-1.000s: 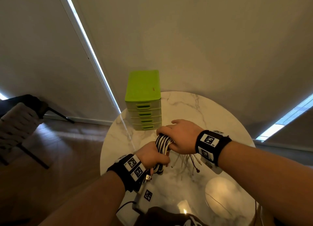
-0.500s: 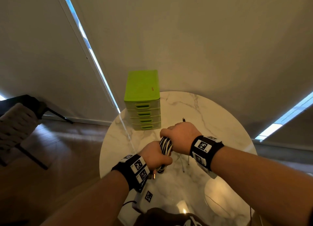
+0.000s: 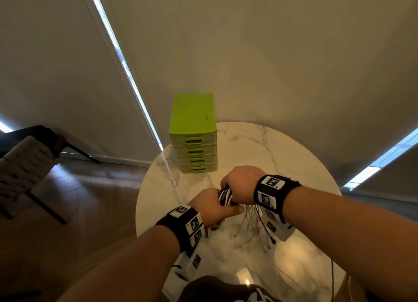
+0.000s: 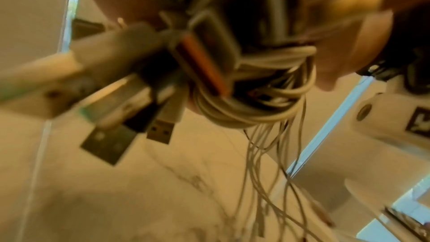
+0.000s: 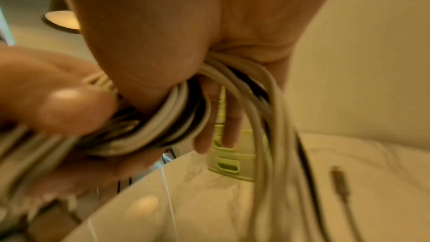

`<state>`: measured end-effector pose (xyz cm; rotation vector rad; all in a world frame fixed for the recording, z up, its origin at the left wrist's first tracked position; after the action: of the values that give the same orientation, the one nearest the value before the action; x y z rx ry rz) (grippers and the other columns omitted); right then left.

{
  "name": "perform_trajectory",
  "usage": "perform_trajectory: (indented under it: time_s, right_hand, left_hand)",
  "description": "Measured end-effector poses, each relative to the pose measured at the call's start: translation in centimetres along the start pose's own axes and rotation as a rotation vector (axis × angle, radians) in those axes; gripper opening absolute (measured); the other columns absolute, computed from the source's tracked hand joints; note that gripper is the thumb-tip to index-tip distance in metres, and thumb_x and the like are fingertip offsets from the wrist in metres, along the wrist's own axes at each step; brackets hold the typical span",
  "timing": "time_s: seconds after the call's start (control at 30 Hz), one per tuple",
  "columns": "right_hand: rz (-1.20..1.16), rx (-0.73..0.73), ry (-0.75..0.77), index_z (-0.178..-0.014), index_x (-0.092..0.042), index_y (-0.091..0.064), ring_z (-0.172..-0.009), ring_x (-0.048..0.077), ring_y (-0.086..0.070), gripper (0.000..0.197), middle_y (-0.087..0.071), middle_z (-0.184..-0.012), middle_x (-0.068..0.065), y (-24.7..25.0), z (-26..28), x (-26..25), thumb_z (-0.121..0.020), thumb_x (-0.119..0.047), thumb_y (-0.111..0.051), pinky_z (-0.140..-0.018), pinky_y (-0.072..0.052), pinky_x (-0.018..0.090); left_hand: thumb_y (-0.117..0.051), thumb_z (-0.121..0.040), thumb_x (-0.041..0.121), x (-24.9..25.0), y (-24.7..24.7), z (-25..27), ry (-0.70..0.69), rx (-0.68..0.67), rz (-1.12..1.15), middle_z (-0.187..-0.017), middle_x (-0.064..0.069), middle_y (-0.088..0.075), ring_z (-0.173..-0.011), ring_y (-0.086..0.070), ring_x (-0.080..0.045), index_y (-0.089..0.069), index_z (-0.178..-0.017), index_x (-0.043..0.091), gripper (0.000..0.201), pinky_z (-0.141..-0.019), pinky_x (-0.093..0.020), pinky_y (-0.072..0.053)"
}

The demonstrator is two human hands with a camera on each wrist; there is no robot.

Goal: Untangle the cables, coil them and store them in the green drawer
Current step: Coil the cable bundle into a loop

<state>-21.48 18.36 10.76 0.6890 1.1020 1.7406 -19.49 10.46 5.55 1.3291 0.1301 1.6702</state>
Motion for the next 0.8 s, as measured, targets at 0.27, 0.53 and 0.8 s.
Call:
perform_trajectory:
  time_s: [0.27, 0.53, 0.8]
  right_hand:
    - [0.194, 0.203, 0.28, -0.123, -0.028, -0.056, -0.092, 0.03, -0.063, 0.034, -0.069, -0.09, 0.002, 0.8, 1.0, -1.6, -0.09, -0.034, -0.059, -0.073, -0.052, 0.038]
    - [-0.339, 0.513, 0.349, -0.151, -0.033, -0.037, -0.124, 0.013, -0.048, 0.089, -0.056, -0.134, -0.01, 5.9, 4.4, 1.5, -0.072, -0.045, -0.077, -0.106, -0.039, 0.029]
    - [-0.508, 0.583, 0.17, -0.081, -0.029, -0.076, -0.068, 0.013, -0.057, 0.03, -0.062, -0.07, -0.007, 3.9, 6.2, 3.2, -0.084, -0.058, -0.073, -0.066, -0.05, 0.037]
  left_hand:
    - [-0.069, -0.082, 0.015, -0.5, -1.6, 1.1, 0.035, -0.172, 0.341, -0.071, -0.004, -0.07, -0.065, -0.066, -0.018, -0.069, -0.095, -0.005, 0.023, -0.066, -0.031, -0.054]
    - [-0.071, -0.067, 0.016, 1.4, 0.2, 0.7, -0.025, -0.055, 0.509, -0.076, -0.01, -0.057, -0.075, -0.053, -0.02, -0.066, -0.076, 0.013, 0.011, -0.075, -0.037, -0.043]
    - [-0.061, -0.082, -0.007, 2.0, 4.0, 1.6, 0.057, 0.139, 0.776, -0.07, -0.012, -0.061, -0.06, -0.06, -0.024, -0.069, -0.096, -0.008, 0.016, -0.055, -0.026, -0.048]
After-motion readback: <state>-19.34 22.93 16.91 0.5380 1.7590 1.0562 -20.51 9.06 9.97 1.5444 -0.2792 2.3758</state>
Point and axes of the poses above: each hand's wrist, its own z-axis away from the middle knuckle, its own y-axis out of the back of the hand, x = y × z, the point moved 9 cm from there along -z, towards the middle knuckle
